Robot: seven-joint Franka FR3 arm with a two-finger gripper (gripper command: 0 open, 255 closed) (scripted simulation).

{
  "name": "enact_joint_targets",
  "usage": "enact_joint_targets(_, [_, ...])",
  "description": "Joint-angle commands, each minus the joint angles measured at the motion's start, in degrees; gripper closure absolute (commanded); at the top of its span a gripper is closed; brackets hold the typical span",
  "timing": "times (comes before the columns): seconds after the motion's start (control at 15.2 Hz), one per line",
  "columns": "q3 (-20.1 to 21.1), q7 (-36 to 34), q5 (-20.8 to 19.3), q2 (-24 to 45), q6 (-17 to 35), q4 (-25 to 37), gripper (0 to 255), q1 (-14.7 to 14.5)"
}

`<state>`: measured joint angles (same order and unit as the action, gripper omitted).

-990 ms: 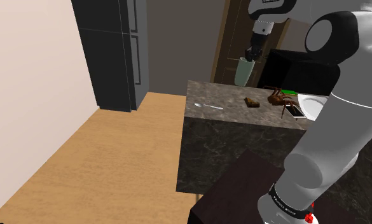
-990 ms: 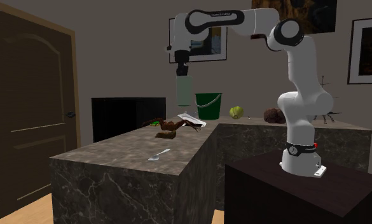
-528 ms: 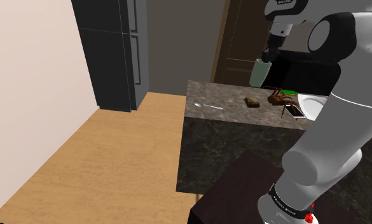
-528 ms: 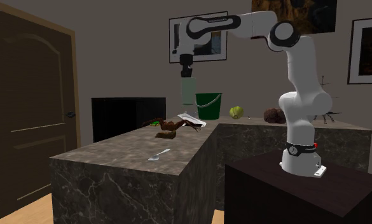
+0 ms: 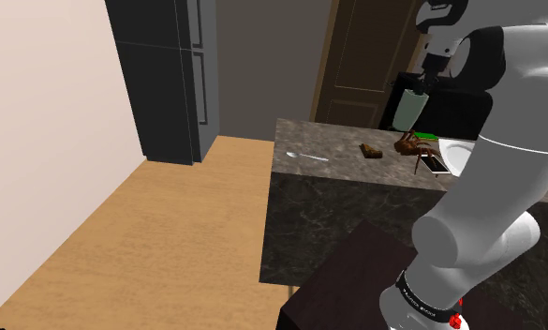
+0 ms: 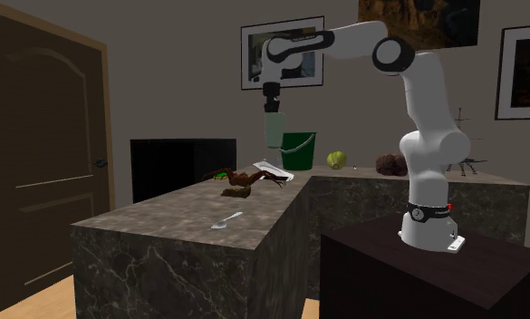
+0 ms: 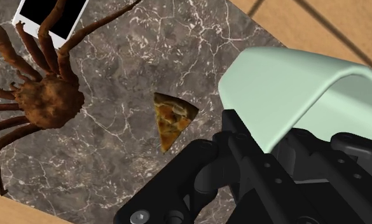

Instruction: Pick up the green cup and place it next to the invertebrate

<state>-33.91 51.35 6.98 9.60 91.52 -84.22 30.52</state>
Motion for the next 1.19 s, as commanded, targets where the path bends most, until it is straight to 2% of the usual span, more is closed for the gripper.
enact_joint_targets(0.0, [-1.08,3.20,1.29,2.09,-0.81,2.38,255,2.27])
enact_joint_targets(0.13, [-1.74,5.34,2.22,3.57,-1.42,4.08,255,3.97])
enact_joint_targets(1.12, [-1.29,5.42,1.49,2.06,10.73,-9.35,255,2.56])
